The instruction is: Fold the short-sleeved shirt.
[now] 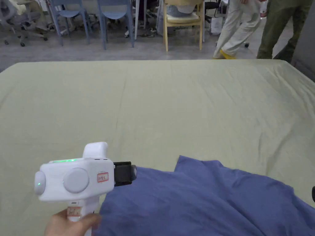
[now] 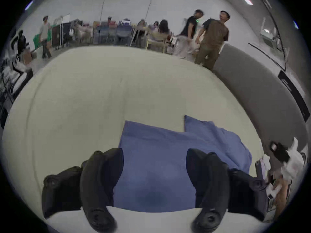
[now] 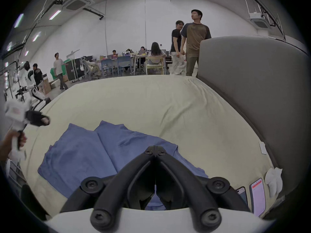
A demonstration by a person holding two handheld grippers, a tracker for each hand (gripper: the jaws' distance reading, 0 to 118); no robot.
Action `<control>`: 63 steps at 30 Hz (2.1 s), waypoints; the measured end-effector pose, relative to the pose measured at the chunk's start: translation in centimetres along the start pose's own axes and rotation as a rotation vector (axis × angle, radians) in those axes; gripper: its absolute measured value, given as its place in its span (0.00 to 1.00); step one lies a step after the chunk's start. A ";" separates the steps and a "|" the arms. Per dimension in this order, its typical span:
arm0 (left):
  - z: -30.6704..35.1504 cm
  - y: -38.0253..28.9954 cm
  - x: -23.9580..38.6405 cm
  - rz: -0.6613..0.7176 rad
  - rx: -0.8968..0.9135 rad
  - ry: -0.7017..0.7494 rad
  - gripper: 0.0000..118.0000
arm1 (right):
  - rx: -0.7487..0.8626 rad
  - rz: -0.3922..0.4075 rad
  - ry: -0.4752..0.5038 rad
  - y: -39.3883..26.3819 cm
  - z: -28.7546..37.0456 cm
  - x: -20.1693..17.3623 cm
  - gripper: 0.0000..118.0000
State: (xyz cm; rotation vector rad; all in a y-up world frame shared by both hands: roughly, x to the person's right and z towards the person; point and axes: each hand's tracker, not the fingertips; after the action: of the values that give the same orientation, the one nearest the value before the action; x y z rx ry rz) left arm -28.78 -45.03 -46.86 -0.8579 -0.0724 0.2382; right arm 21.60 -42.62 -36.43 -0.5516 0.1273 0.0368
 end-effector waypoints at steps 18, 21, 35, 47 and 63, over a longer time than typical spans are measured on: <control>-9.8 -0.6 2.6 -0.285 -0.095 0.163 0.00 | -0.138 -0.017 -0.019 -3.3 -4.6 1.1 0.02; -5.2 -0.2 3.6 -0.261 -0.019 0.098 0.00 | -0.133 -0.039 0.001 -1.9 -4.7 1.0 0.02; 0.8 -4.0 2.5 -0.096 0.053 0.074 0.00 | -0.614 0.075 0.163 4.0 -28.4 -5.9 0.57; 3.7 -3.2 0.9 0.001 0.123 0.015 0.00 | -0.296 0.037 0.127 5.5 -18.2 -4.9 0.04; 31.4 19.9 5.0 -0.204 0.655 0.082 0.00 | 0.385 -0.113 0.049 35.0 6.6 2.7 0.04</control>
State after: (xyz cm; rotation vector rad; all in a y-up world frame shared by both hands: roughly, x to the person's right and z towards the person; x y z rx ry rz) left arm -32.46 -8.04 -41.56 -0.2046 -0.0023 0.0255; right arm 22.59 -9.35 -49.37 -0.1748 0.1469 -0.1098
